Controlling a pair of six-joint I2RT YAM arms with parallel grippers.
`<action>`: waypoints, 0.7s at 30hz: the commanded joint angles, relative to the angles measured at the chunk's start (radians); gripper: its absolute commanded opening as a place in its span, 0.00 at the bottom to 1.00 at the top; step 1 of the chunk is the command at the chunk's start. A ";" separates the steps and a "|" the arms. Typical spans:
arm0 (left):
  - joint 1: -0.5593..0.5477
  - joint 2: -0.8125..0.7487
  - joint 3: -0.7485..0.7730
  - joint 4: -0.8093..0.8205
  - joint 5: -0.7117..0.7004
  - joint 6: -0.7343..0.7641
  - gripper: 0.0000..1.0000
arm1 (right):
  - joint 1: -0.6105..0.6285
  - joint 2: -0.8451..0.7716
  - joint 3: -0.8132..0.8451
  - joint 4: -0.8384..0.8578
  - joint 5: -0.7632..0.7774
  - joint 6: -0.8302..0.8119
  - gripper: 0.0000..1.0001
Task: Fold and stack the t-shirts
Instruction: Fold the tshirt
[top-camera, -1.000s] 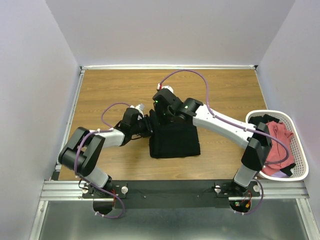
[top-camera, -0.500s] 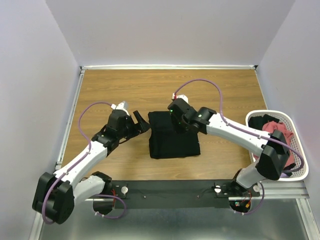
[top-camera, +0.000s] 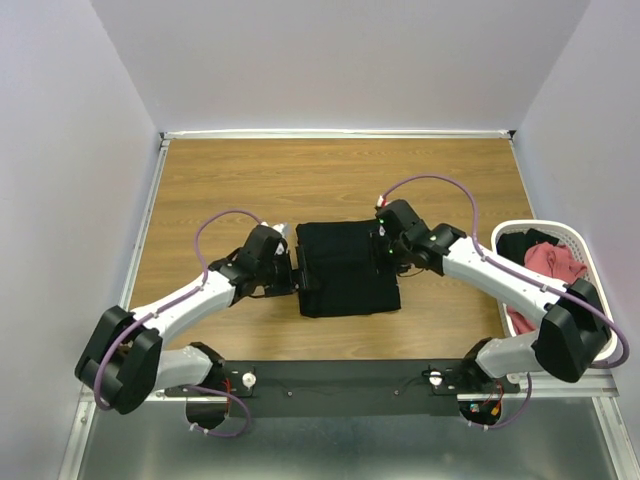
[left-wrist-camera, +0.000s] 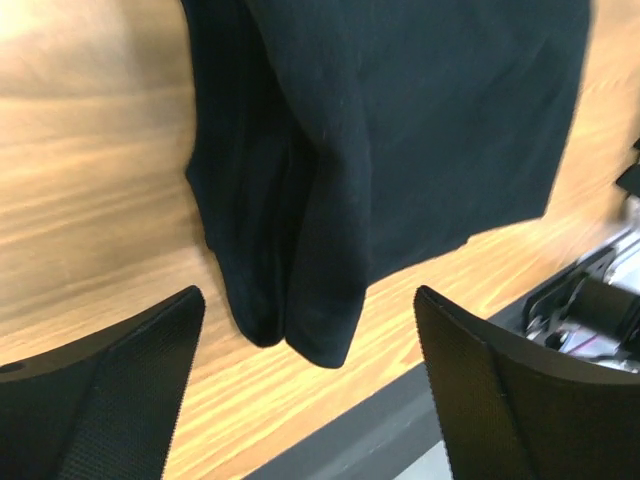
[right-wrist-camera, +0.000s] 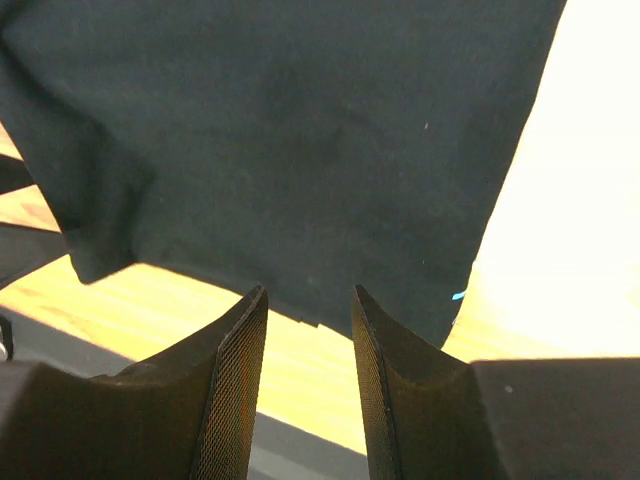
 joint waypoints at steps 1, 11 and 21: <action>-0.030 0.049 0.000 -0.006 0.057 0.027 0.88 | -0.024 -0.026 -0.050 0.049 -0.103 -0.014 0.46; -0.080 0.094 -0.031 -0.015 0.128 0.037 0.30 | -0.143 -0.023 -0.197 0.108 -0.209 -0.004 0.44; -0.083 0.040 -0.121 -0.050 0.245 0.030 0.17 | -0.261 -0.026 -0.307 0.110 -0.283 0.021 0.42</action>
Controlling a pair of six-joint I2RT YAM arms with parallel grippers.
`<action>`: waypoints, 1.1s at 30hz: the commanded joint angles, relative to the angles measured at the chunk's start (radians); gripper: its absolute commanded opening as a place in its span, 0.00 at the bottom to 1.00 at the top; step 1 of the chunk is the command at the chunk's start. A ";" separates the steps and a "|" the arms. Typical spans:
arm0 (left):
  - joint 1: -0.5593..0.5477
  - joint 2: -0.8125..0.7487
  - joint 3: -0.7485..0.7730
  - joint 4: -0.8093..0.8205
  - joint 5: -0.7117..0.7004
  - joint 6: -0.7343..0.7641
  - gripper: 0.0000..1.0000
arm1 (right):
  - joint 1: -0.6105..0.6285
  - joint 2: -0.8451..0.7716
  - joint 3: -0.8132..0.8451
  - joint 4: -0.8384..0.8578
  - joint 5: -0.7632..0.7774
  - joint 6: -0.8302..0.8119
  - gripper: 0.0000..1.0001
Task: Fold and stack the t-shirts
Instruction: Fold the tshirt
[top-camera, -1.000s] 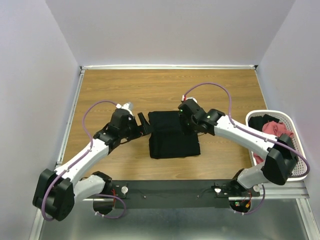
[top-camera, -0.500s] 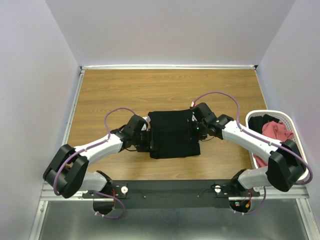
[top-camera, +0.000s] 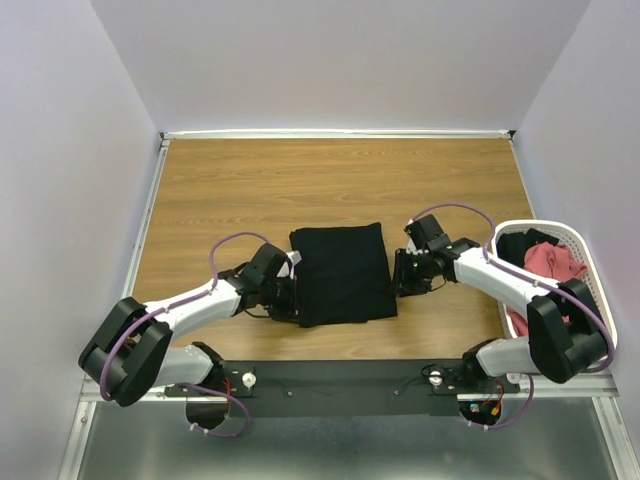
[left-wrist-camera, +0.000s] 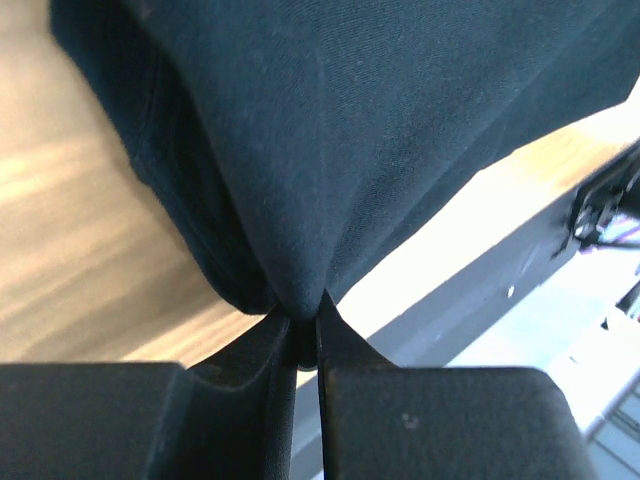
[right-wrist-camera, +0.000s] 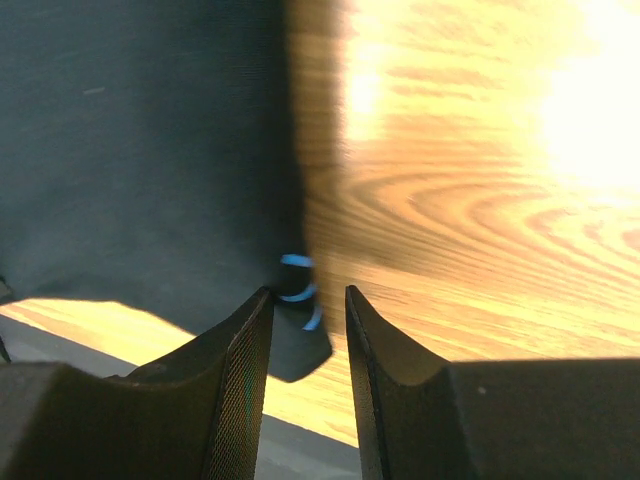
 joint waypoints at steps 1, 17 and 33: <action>-0.005 -0.023 -0.022 -0.045 0.089 0.013 0.17 | -0.023 -0.014 -0.038 0.015 -0.057 0.008 0.42; 0.133 -0.211 0.192 -0.191 -0.150 0.014 0.61 | -0.024 0.072 0.288 0.118 -0.120 -0.046 0.42; 0.309 0.395 0.343 0.312 -0.083 0.082 0.20 | -0.239 0.586 0.385 0.503 -0.468 -0.036 0.35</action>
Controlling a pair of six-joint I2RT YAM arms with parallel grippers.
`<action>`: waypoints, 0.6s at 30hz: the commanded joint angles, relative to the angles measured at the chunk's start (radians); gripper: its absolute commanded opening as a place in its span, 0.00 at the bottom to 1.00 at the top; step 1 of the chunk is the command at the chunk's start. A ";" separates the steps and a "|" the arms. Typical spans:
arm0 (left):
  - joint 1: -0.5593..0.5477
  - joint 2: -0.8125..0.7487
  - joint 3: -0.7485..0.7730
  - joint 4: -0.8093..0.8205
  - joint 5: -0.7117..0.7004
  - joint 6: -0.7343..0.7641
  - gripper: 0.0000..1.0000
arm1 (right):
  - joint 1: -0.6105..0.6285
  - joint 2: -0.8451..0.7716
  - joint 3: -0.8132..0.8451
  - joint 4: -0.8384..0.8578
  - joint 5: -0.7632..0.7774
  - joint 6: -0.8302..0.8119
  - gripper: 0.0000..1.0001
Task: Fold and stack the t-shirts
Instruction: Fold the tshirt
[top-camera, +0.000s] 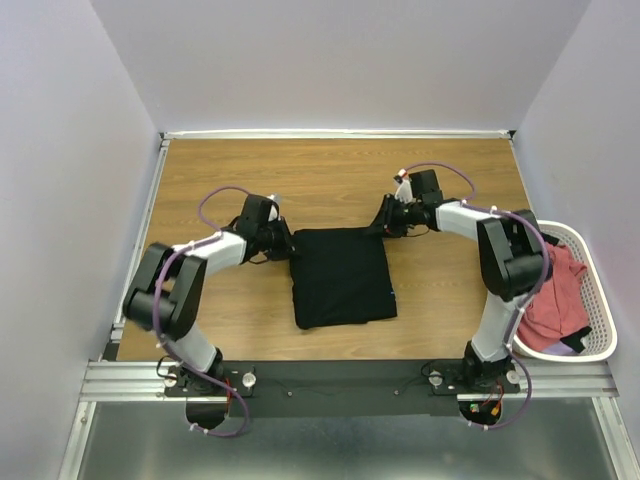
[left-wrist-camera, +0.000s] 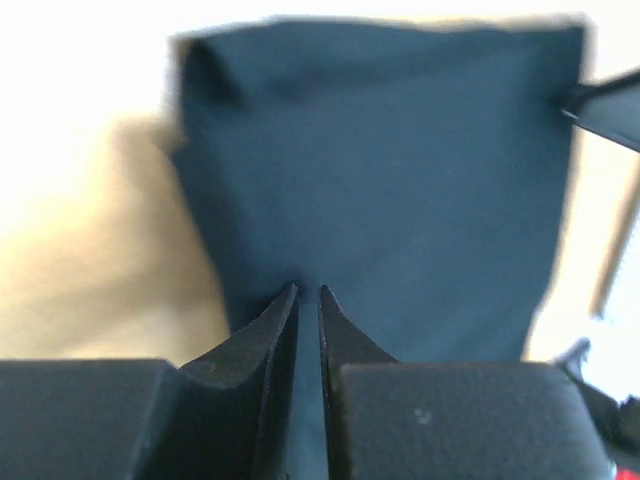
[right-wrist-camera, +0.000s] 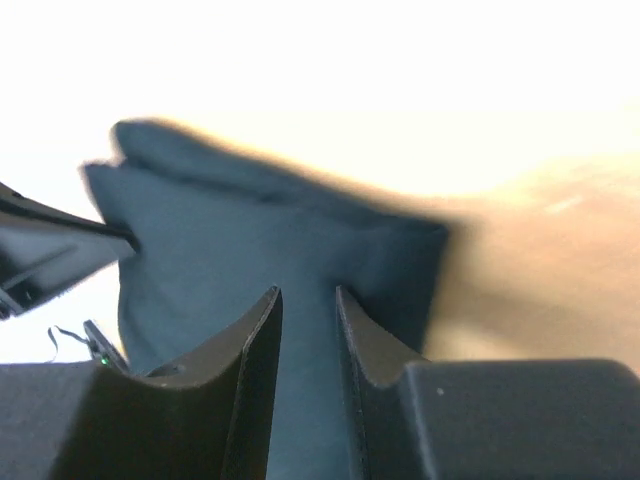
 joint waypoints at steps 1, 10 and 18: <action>0.058 0.163 0.107 0.118 0.009 0.059 0.20 | -0.082 0.145 0.048 0.107 -0.109 -0.014 0.35; 0.166 0.414 0.335 0.124 0.054 0.108 0.20 | -0.195 0.401 0.217 0.123 -0.149 -0.034 0.33; 0.160 0.240 0.357 0.096 0.069 0.149 0.65 | -0.171 0.170 0.168 0.123 -0.152 -0.021 0.35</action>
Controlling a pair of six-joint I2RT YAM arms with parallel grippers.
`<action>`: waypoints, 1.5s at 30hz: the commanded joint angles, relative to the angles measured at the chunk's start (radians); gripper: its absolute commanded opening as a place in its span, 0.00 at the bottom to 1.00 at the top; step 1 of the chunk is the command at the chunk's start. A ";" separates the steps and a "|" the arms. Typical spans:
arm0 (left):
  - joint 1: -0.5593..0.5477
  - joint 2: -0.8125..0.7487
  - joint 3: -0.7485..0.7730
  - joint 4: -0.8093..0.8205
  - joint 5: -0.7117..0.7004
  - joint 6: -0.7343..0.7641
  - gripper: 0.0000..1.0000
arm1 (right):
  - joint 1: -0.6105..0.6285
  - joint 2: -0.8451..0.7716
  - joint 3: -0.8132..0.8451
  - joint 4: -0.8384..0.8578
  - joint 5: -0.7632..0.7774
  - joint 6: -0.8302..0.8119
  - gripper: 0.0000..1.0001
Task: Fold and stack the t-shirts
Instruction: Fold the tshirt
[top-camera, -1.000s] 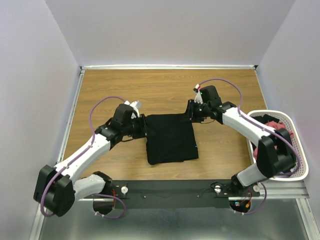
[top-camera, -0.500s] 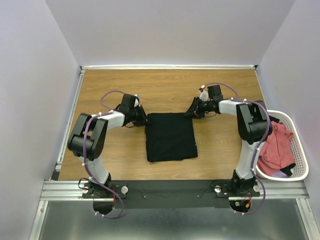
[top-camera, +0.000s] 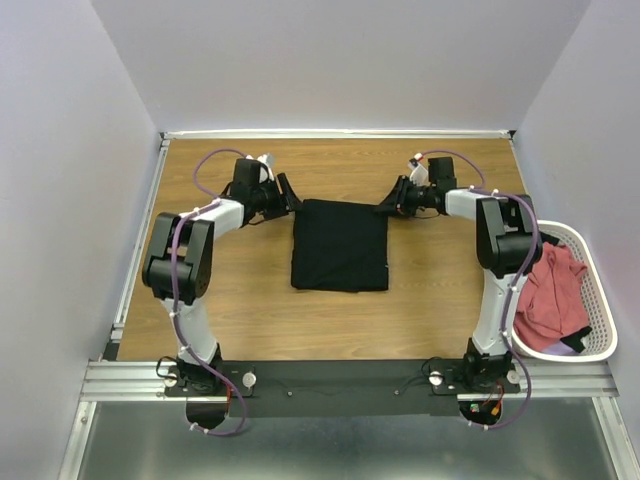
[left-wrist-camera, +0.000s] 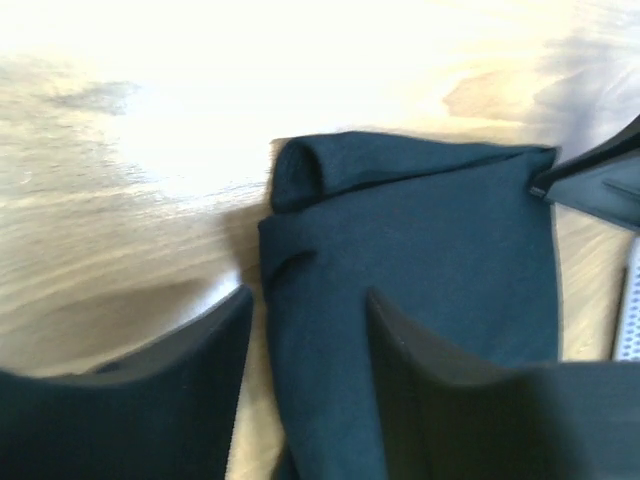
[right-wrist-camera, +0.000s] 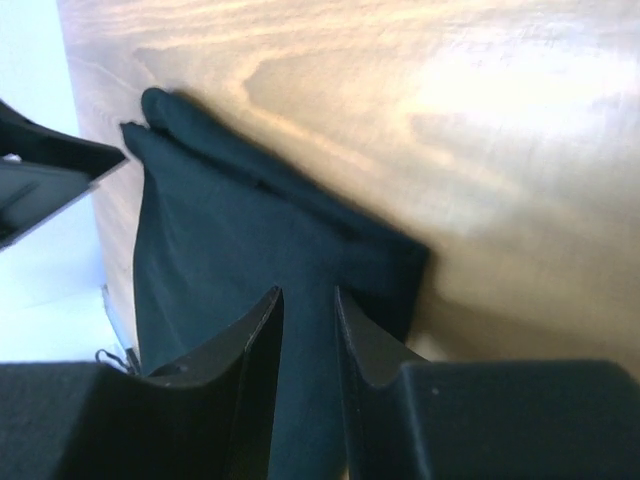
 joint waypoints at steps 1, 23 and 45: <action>-0.013 -0.207 -0.051 -0.022 -0.017 0.037 0.73 | 0.020 -0.178 -0.118 -0.014 0.064 -0.021 0.36; -0.127 -0.385 -0.594 0.092 0.034 -0.128 0.16 | 0.024 -0.503 -0.775 0.085 -0.021 0.025 0.38; -0.119 -0.663 -0.460 -0.109 -0.016 -0.058 0.59 | 0.122 -0.577 -0.430 0.178 -0.119 0.197 0.37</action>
